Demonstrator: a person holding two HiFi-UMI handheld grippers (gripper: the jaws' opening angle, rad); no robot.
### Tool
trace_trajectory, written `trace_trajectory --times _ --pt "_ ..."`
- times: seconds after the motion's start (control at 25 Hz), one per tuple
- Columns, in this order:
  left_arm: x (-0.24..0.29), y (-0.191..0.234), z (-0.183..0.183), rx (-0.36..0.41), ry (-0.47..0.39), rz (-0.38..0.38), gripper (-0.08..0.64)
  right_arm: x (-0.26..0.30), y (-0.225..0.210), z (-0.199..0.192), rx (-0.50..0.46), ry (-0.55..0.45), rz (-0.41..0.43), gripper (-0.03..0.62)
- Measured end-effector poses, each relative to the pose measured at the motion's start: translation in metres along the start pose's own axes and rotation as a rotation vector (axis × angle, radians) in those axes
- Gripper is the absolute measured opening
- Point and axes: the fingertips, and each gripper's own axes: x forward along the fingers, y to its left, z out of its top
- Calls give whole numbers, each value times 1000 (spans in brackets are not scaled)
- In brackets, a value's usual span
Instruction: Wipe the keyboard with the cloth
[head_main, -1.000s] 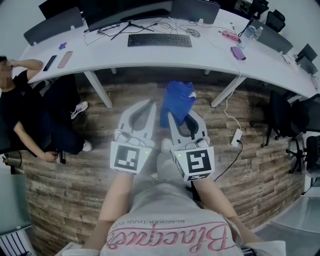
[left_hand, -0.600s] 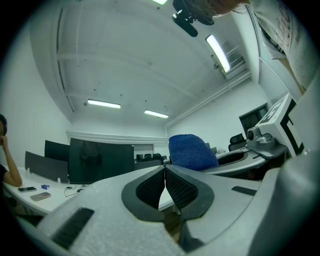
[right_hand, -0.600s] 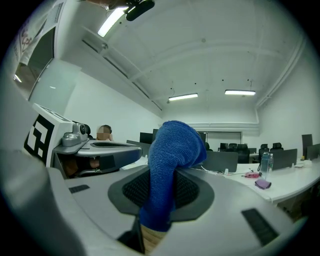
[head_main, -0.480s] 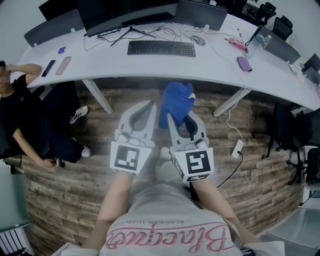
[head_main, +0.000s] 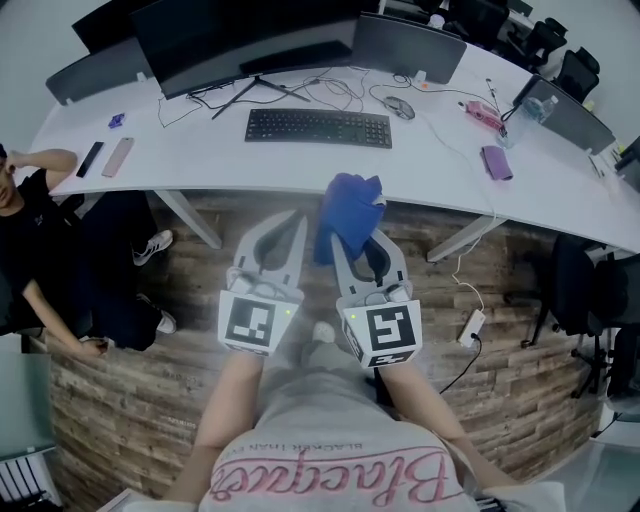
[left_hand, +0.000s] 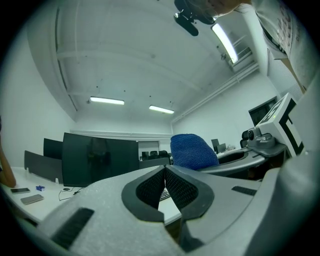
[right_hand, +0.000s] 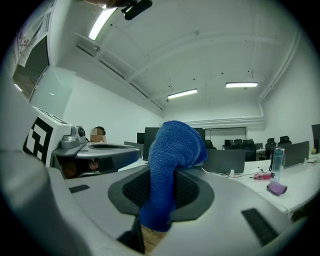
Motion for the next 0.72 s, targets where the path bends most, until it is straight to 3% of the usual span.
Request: trace_trajectory --times 0.32,0.72 --pt "67 12 -2 16 -4 29 6 46 -49 -1 4 0 53 92" --pt "101 25 -16 41 19 48 5 75 -77 -7 14 -3 79 92"
